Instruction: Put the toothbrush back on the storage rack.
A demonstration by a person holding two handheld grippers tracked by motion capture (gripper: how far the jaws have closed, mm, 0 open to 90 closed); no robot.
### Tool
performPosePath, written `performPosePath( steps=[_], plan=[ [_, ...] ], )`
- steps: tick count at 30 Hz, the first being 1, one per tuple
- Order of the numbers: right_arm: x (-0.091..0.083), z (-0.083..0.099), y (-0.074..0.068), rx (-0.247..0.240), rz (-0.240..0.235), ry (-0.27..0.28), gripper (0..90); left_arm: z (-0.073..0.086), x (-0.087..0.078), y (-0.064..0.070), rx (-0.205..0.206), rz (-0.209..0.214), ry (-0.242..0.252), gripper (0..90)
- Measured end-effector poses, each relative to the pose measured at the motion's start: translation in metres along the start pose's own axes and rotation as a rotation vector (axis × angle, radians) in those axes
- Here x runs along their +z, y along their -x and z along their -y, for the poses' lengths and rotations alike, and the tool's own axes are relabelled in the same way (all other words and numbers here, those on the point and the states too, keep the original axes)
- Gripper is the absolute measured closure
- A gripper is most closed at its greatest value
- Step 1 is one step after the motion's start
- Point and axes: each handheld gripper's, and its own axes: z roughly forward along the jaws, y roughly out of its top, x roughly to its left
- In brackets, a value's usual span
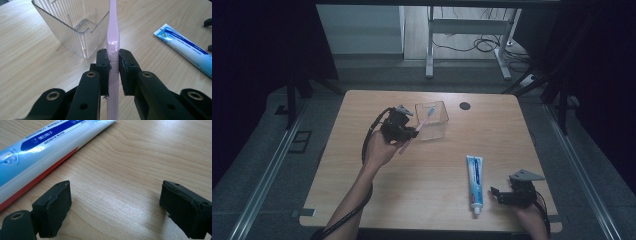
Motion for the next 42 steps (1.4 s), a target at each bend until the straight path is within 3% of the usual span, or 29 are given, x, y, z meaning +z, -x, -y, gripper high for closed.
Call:
performPosePath(
  steps=[21, 42],
  plan=[
    [0.000, 0.000, 0.000, -0.002, -0.002, 0.001, 10.4, -0.025, -0.005, -0.011, -0.037, -0.005, 0.111, 78.8],
    [0.000, 0.000, 0.000, -0.003, -0.004, 0.001, 10.4, -0.062, 0.006, -0.011, 0.000, -0.058, 0.195, 78.8]
  ],
)
